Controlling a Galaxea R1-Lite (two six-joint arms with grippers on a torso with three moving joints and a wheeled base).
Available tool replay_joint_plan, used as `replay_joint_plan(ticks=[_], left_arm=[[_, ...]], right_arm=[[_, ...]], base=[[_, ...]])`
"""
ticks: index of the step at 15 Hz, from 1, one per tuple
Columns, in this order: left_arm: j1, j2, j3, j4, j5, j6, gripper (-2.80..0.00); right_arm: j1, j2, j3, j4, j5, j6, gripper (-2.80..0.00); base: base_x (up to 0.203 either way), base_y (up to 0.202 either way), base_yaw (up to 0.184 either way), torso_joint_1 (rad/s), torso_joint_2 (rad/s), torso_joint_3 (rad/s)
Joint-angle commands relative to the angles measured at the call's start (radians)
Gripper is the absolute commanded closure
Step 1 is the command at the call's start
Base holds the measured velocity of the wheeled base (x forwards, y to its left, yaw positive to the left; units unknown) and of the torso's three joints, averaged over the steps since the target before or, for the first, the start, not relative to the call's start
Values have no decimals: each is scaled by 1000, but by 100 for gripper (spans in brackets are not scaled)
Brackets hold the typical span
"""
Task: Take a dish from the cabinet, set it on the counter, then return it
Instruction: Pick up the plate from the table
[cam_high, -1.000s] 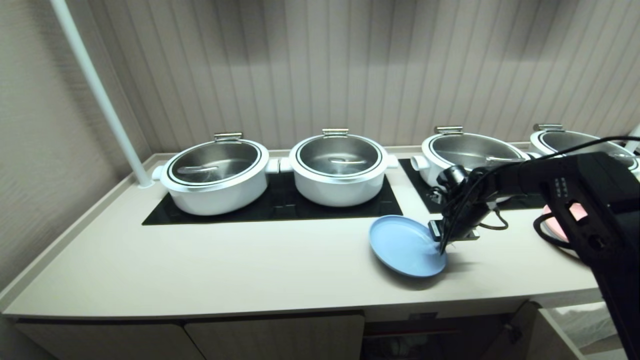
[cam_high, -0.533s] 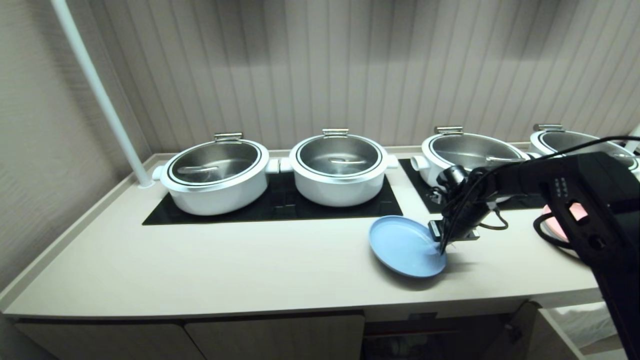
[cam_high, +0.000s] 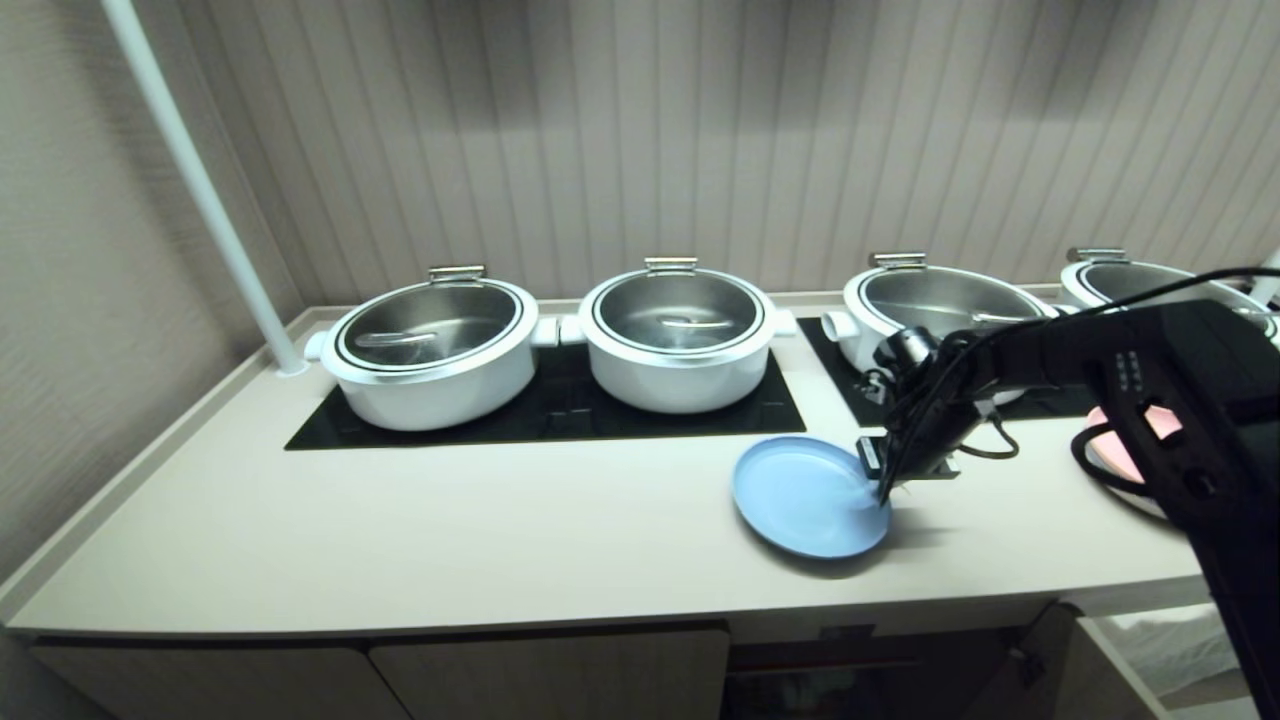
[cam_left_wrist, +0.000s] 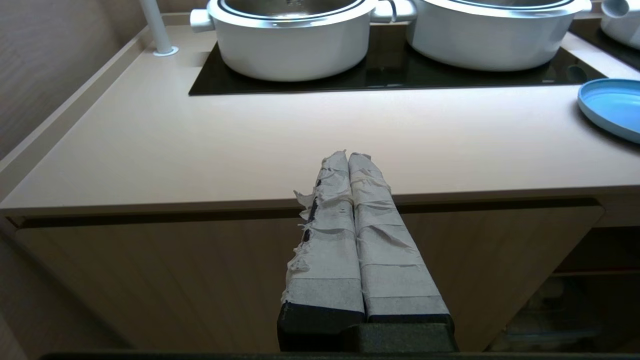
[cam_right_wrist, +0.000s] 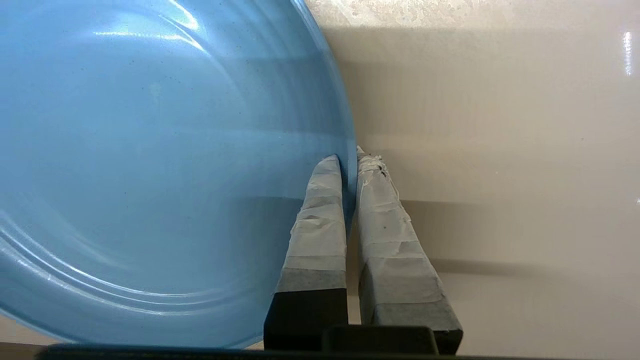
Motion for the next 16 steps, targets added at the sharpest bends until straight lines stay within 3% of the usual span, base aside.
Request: replay_joint_plan(ticks=[1,11,16], left_arm=[[0,0,0,0,0,0,0],[0,0,0,0,0,0,0],[0,0,0,0,0,0,0]], right_arm=[[0,-14,5,4,0,4,0],[0,-113,100,1,-1,108,0],[2,-170,153,0,0,197,0]], base=[[0,0,0,0,0,0],[0,0,0,0,0,0],[0,0,0,0,0,0]])
